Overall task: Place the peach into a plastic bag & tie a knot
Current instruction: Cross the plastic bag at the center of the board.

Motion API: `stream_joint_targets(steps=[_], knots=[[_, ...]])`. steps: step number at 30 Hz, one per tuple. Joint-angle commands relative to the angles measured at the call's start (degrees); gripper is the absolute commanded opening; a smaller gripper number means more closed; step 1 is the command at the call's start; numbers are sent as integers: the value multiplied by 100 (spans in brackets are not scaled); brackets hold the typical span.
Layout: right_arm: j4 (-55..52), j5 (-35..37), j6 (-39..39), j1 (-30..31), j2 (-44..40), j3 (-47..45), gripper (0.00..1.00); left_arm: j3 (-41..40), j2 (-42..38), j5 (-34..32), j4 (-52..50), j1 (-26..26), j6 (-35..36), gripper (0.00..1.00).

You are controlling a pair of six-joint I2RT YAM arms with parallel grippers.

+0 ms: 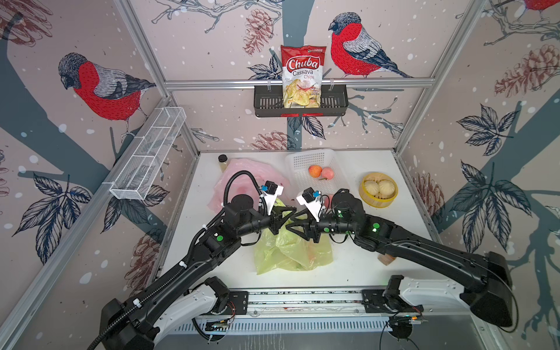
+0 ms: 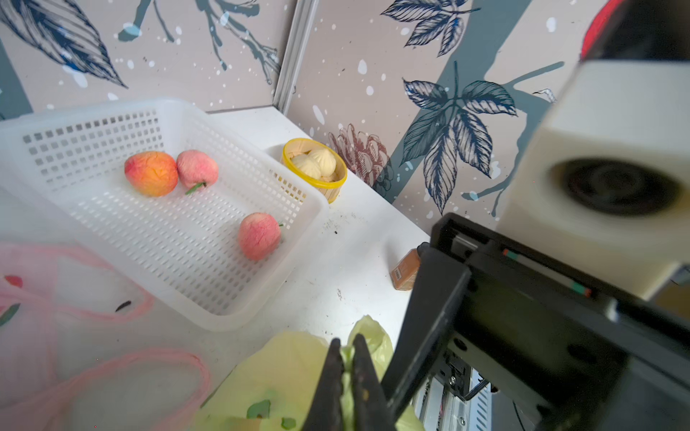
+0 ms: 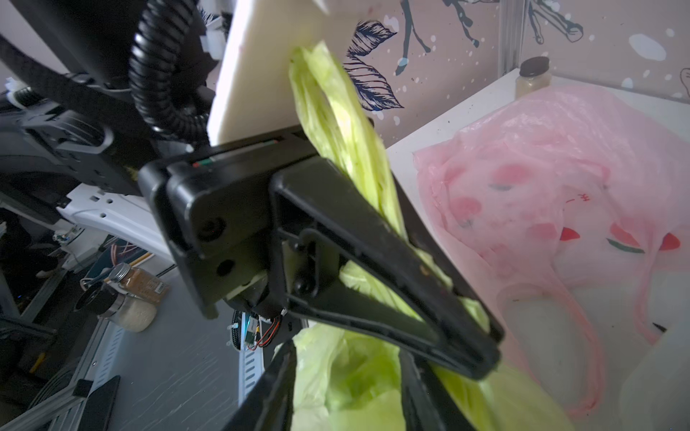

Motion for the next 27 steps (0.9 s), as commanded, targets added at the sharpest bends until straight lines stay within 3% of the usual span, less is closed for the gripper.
stream_joint_targets(steps=[1, 7, 11, 15, 19, 24, 27], knots=[[-288, -369, -422, -282, -506, 269, 67, 95, -40, 709, 443, 73, 276, 0], [-595, -453, -940, -1010, -1038, 413, 90, 486, 250, 1488, 198, 130, 463, 0], [-773, -1100, -1087, -1360, -612, 604, 92, 631, 366, 1793, 127, 140, 472, 0], [-505, -1784, -1116, -1359, -310, 527, 93, 754, 444, 2002, 70, 139, 470, 0], [-401, -2436, -1128, -1311, 10, 624, 87, 862, 533, 2141, 13, 139, 474, 0], [-636, -2503, -1317, -1074, 329, 814, 82, 880, 555, 2224, 44, 141, 463, 0], [-898, -2476, -1433, -937, 562, 957, 73, 914, 573, 2300, 89, 139, 429, 0]])
